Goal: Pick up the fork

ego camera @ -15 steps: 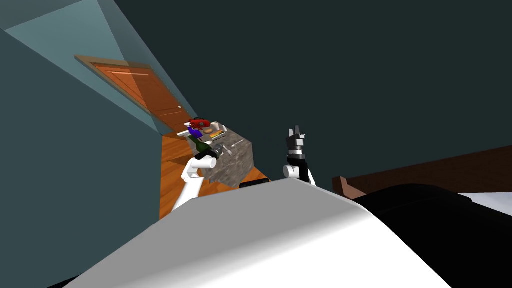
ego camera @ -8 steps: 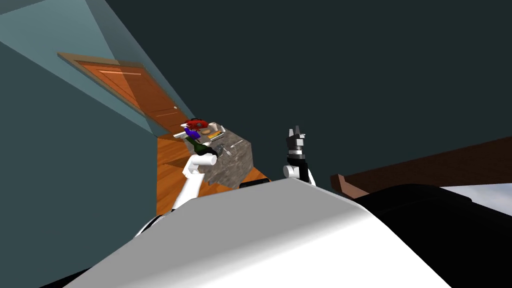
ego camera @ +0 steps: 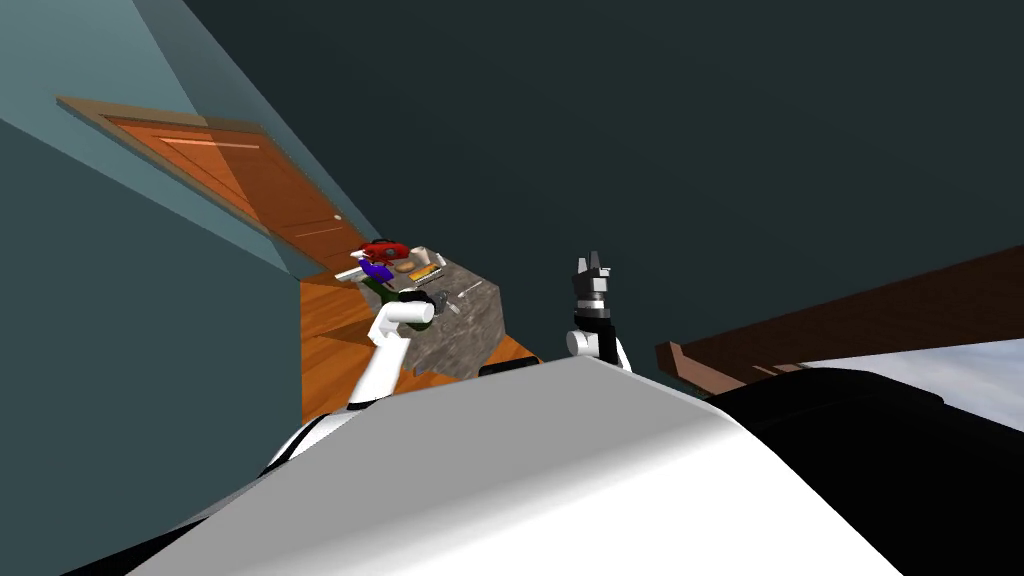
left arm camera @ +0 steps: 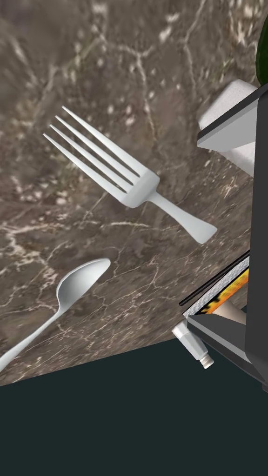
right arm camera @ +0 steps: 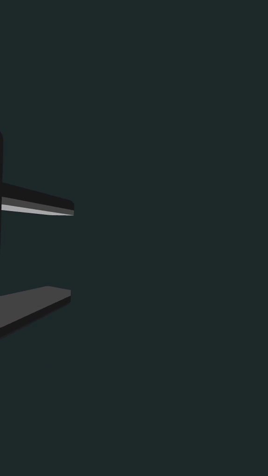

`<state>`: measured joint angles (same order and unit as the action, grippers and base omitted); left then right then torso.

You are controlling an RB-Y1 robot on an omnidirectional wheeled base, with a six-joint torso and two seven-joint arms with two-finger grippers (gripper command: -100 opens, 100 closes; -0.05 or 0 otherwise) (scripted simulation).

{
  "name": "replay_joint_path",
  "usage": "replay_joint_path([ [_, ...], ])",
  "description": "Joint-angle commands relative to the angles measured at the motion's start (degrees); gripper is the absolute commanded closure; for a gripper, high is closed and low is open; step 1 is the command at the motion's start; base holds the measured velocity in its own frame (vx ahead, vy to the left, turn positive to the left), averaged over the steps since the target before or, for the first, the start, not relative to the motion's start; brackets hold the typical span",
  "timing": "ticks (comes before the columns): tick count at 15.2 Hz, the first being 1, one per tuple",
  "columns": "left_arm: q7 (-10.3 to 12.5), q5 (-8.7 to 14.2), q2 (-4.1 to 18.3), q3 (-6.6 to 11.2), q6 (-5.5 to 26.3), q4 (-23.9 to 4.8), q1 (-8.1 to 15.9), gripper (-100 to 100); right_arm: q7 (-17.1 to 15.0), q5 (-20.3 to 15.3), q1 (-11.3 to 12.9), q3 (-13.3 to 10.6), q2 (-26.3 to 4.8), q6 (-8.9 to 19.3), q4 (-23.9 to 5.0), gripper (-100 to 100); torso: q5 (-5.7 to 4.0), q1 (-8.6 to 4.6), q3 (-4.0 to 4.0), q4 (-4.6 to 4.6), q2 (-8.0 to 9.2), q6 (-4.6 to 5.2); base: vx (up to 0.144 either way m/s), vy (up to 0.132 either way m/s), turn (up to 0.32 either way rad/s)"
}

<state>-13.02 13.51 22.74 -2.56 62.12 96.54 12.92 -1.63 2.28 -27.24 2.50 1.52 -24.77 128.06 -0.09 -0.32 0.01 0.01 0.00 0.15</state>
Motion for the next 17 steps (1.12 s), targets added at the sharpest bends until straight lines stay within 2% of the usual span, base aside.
replay_joint_path([
  [1,0.0,-0.1,0.0,-0.05,1.8,-0.1,0.2,-100,0.0,0.0,0.0,0.0,0.0,0.0,0.0,0,0.00,0.00,0.00,0.00,0.00,0.00,0.006,0.007,-0.005],
  [2,-0.2,0.3,0.2,-0.16,3.8,-1.7,2.0,-100,0.0,0.0,0.0,0.0,0.0,0.0,0.0,0,0.00,-0.02,0.01,0.00,0.01,-0.01,0.007,0.007,-0.084],
  [4,-0.2,0.3,0.2,-0.16,5.4,-1.7,2.0,-100,0.0,0.0,0.0,0.0,0.0,0.0,0.0,0,-0.01,-0.03,0.00,0.00,0.00,0.02,0.008,0.012,-0.078],
  [5,-0.4,0.5,0.4,-0.27,7.0,-3.3,3.7,-100,0.0,0.0,0.0,0.0,0.0,0.0,0.0,0,-0.01,-0.02,0.00,0.00,0.00,0.00,0.008,0.012,-0.084],
  [7,-0.4,0.5,0.4,-0.27,8.9,-3.3,3.7,-100,0.0,0.0,0.0,0.0,0.0,0.0,0.0,0,0.00,-0.01,0.00,0.00,0.00,0.02,0.006,0.016,-0.064],
  [8,-0.6,0.8,0.6,-0.37,10.3,-4.8,5.3,-100,0.0,0.0,0.0,0.0,0.0,0.0,0.0,0,0.00,-0.01,0.00,0.00,0.00,0.00,0.010,0.015,-0.072],
  [10,-0.6,0.8,0.6,-0.37,12.3,-4.8,5.3,-100,0.0,0.0,0.0,0.0,0.0,0.0,0.0,0,0.00,0.00,-0.01,0.00,-0.01,0.02,0.010,0.017,-0.064],
  [11,-0.8,1.1,0.8,-0.46,13.7,-6.2,6.8,-100,0.0,0.0,0.0,0.0,0.0,0.0,0.0,0,0.00,0.00,0.00,0.00,0.00,0.00,0.011,0.013,-0.067],
  [13,-0.8,1.1,0.8,-0.46,15.4,-6.2,6.8,-100,0.0,0.0,0.0,0.0,0.0,0.0,0.0,0,0.00,-0.01,-0.01,0.00,-0.01,0.01,0.009,0.014,-0.059],
  [14,-0.9,1.3,0.9,-0.55,17.0,-7.6,8.2,-100,0.0,0.0,0.0,0.0,0.0,0.0,0.0,0,0.00,-0.01,0.00,0.00,-0.01,0.00,0.010,0.013,-0.069],
  [16,-0.9,1.3,0.9,-0.55,18.4,-7.6,8.2,-100,0.0,0.0,0.0,0.0,0.0,0.0,0.0,0,0.00,-0.01,-0.01,0.00,-0.01,0.01,0.011,0.015,-0.060],
  [17,-1.1,1.6,1.0,-0.64,20.4,-8.9,9.5,-100,0.0,0.0,0.0,0.0,0.0,0.0,0.0,0,0.00,-0.01,0.00,0.00,-0.01,0.00,0.013,0.016,-0.075],
])
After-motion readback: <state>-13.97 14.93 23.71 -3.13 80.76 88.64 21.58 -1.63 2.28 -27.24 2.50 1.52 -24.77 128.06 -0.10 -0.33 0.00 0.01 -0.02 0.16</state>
